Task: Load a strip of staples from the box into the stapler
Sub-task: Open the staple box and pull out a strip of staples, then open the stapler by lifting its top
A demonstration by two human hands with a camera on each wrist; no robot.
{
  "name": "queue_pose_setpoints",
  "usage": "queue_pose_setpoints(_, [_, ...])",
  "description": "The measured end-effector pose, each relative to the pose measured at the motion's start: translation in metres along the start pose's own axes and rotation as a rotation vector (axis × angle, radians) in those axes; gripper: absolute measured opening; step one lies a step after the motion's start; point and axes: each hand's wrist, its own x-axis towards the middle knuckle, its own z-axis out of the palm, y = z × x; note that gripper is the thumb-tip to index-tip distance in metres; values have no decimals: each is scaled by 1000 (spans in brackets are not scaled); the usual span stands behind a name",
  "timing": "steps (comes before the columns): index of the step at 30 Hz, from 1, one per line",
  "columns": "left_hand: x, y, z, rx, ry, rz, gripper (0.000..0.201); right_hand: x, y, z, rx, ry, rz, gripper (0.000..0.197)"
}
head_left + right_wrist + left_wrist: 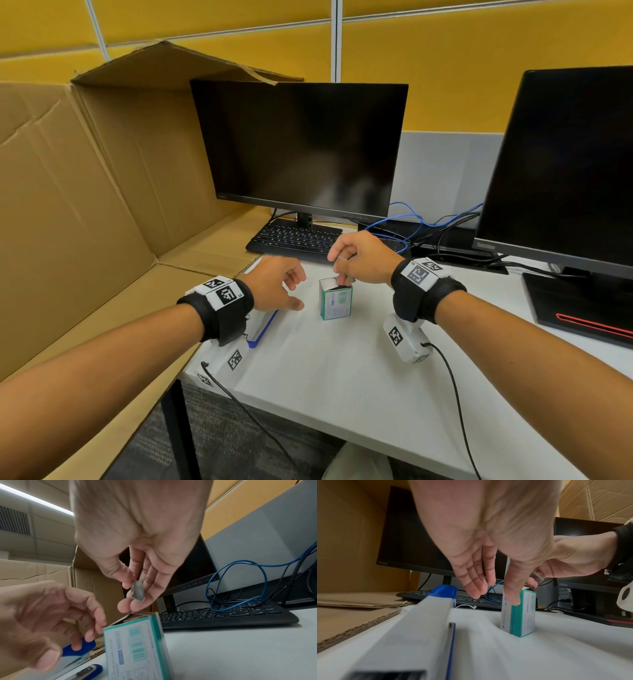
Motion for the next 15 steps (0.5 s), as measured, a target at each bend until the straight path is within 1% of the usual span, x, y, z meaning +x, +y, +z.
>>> queue_pose_setpoints(3, [-3, 2, 0, -3, -1, 9, 48, 0, -2, 2, -1, 0, -27, 13])
queue_pose_setpoints(7, [-5, 3, -3, 40, 18, 10, 47, -3, -4, 1, -26, 78, -121, 14])
queue_pose_setpoints(9, [-7, 2, -5, 94, 46, 3, 44, -5, -5, -1, -36, 104, -132, 14])
queue_pose_setpoints(12, [-9, -1, -8, 248, 55, -59, 43, -6, -5, -5, -29, 144, -127, 13])
queue_pose_setpoints(15, [-12, -6, -5, 382, -1, -157, 49, -10, -5, -7, -29, 155, -124, 10])
